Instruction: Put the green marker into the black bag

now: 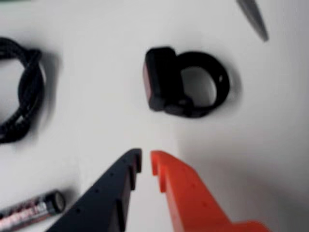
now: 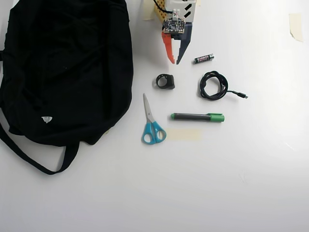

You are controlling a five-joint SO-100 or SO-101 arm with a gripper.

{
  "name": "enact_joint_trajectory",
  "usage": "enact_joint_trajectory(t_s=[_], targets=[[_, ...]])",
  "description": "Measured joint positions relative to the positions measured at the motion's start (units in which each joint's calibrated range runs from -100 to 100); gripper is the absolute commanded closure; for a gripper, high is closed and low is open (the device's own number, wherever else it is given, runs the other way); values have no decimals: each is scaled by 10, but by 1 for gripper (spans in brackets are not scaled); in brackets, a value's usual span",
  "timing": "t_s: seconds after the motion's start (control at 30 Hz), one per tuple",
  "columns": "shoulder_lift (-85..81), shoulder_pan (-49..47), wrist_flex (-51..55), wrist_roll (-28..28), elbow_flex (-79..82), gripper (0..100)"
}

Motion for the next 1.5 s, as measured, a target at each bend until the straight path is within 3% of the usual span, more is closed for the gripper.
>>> enact_joint_trajectory(t_s=[0.27, 0.77, 1.5], targets=[[195, -14, -158, 1, -162, 98], [516, -21, -286, 3, -476, 98], [839, -21, -301, 3, -849, 98]])
